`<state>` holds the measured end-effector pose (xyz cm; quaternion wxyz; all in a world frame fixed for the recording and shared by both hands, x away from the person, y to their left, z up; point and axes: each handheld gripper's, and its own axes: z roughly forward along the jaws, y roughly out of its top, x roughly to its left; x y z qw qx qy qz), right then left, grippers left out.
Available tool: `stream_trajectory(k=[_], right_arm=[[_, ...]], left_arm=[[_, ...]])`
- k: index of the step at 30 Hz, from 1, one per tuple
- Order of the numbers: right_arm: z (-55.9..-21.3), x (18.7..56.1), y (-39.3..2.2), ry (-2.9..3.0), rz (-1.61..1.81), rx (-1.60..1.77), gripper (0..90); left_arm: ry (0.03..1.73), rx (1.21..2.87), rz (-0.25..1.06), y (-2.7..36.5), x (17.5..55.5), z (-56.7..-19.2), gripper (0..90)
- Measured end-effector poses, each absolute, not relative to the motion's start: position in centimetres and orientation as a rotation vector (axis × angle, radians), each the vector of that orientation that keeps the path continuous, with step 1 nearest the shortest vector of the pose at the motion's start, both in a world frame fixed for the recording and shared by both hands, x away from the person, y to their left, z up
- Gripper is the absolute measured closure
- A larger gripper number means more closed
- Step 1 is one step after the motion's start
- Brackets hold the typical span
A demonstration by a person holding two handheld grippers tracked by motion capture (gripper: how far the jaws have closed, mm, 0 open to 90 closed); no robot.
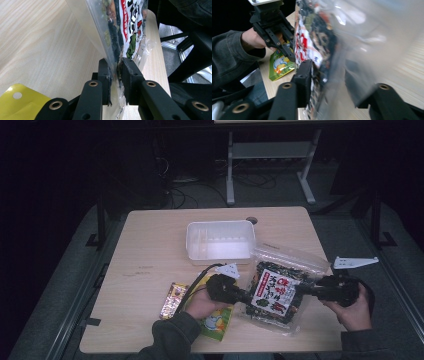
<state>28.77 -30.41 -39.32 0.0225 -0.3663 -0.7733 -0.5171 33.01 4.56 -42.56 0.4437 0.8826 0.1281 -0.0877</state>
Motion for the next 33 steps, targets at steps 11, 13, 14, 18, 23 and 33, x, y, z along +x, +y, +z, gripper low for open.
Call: stream_trajectory(k=[11, 13, 14, 18, 23, 33], right_arm=[[-38.5, 28.6, -29.7, -2.375, -1.596, -1.019, 71.6], [-38.2, 28.5, -29.6, -2.359, -1.605, -0.995, 73.6], [-38.1, 28.5, -29.6, -2.352, -1.612, -0.979, 73.9], [-37.3, 28.2, -29.2, -2.379, -1.598, -0.967, 74.6], [-36.5, 27.7, -29.0, -2.415, -1.588, -0.963, 74.8], [-35.1, 27.1, -29.4, -2.457, -1.610, -0.998, 75.1]], left_arm=[[0.314, 2.178, -0.206, 5.1, 32.9, -42.7, 73.6], [0.315, 2.178, -0.198, 5.2, 32.9, -42.6, 70.6], [0.318, 2.177, -0.195, 5.2, 32.9, -42.6, 70.6], [0.333, 2.172, -0.178, 5.6, 32.7, -42.5, 65.8], [0.357, 2.163, -0.146, 6.3, 32.4, -42.3, 59.1], [0.380, 2.169, -0.081, 9.1, 31.2, -41.3, 53.5]])
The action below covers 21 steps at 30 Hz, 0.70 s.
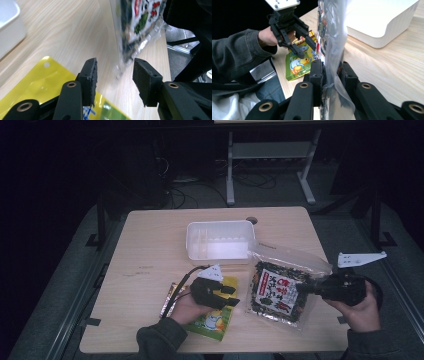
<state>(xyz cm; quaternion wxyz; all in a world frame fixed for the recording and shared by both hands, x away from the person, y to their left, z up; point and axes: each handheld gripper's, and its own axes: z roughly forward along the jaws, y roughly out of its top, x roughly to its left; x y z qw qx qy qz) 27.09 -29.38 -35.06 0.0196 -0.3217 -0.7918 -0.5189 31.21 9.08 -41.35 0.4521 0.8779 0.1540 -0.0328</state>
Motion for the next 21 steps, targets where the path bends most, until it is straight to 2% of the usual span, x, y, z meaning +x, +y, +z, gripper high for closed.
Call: stream_trajectory(k=[7, 11, 21], right_arm=[[-33.8, 26.9, -30.1, -2.457, -1.660, -1.041, 75.1], [-33.0, 27.2, -30.0, -2.472, -1.677, -1.056, 75.1], [-31.7, 28.4, -29.1, -2.494, -1.688, -1.061, 75.0]], left_arm=[[0.417, 2.177, -0.046, 11.0, 30.2, -41.3, 47.2], [0.434, 2.184, -0.035, 11.7, 29.8, -41.4, 40.7], [0.473, 2.180, 0.018, 13.4, 28.6, -41.5, 32.8]])
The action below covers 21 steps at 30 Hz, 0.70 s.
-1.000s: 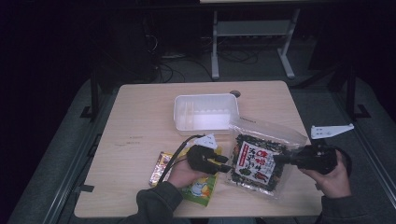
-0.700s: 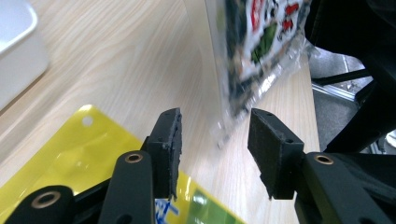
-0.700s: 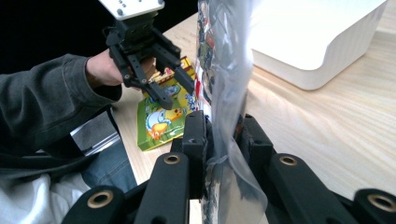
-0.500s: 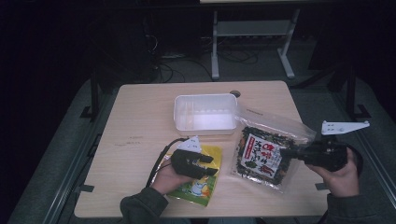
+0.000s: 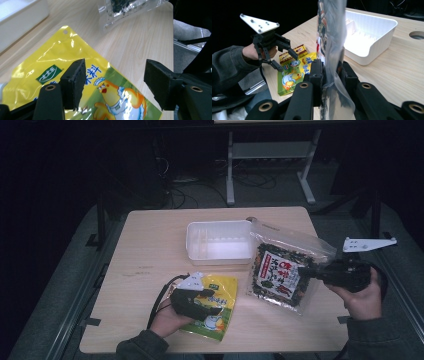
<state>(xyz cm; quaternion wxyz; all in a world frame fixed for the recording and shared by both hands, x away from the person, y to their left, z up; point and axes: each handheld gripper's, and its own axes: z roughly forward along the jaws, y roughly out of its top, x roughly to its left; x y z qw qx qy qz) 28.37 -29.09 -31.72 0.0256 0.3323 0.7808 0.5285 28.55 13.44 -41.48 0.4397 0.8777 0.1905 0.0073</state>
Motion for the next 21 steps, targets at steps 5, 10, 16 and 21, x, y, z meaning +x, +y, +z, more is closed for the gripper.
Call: stream_trajectory(k=[5, 10, 16, 21], right_arm=[[-31.3, 28.8, -28.4, 2.414, 1.621, 1.014, 75.0], [-30.6, 29.5, -27.6, 2.406, 1.617, 0.992, 75.0], [-29.8, 30.4, -26.6, 2.383, 1.607, 0.975, 75.1], [-29.2, 31.1, -25.7, 2.378, 1.594, 0.964, 75.1]], left_arm=[[0.492, 2.176, 0.041, 14.3, 28.0, -41.5, 29.7], [0.513, 2.167, 0.065, 15.1, 27.5, -41.3, 25.7], [0.542, 2.175, 0.107, 16.0, 26.9, -41.1, 19.7], [0.559, 2.161, 0.118, 16.9, 26.5, -41.2, 19.5]])
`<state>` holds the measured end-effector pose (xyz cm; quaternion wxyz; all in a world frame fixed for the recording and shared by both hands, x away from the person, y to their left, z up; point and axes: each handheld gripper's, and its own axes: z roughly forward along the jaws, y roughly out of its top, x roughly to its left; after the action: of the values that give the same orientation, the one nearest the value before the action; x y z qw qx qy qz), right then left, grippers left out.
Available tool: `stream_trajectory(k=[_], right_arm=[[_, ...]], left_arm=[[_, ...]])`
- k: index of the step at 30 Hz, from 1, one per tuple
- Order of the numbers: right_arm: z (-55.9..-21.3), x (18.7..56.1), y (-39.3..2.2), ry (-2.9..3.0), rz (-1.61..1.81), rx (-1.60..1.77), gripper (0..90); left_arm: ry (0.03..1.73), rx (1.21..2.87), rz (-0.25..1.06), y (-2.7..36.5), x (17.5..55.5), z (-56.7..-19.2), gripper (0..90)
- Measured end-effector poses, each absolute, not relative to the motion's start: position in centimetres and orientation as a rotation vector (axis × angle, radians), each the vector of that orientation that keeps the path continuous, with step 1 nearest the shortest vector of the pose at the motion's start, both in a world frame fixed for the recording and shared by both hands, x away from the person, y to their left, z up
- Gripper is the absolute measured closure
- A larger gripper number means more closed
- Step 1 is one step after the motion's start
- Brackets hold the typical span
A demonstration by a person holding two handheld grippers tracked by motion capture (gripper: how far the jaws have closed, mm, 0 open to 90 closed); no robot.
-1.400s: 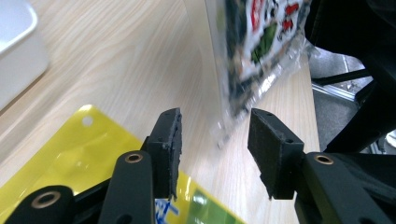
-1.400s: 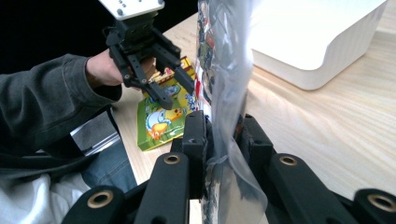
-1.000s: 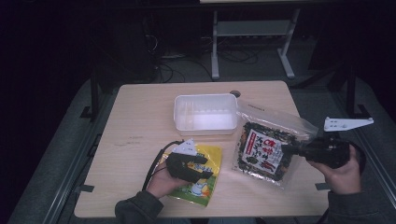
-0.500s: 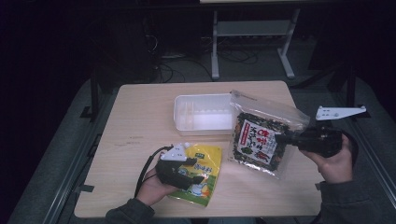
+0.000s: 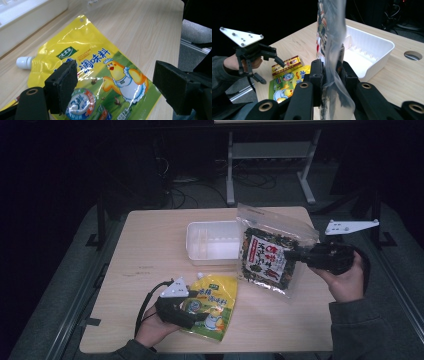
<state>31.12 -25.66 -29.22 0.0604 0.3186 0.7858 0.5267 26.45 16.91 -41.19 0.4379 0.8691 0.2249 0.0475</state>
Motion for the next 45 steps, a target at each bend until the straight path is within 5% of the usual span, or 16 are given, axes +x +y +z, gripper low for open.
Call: stream_trajectory(k=[27, 45], right_arm=[[-26.0, 38.1, -18.9, 2.280, 1.490, 0.890, 75.2], [-29.3, 45.1, -15.1, 2.227, 1.464, 0.948, 75.1]], left_arm=[[0.626, 2.131, 0.107, 19.7, 26.7, -41.9, 18.3], [0.643, 2.112, 0.073, 20.2, 27.1, -42.4, 18.4]])
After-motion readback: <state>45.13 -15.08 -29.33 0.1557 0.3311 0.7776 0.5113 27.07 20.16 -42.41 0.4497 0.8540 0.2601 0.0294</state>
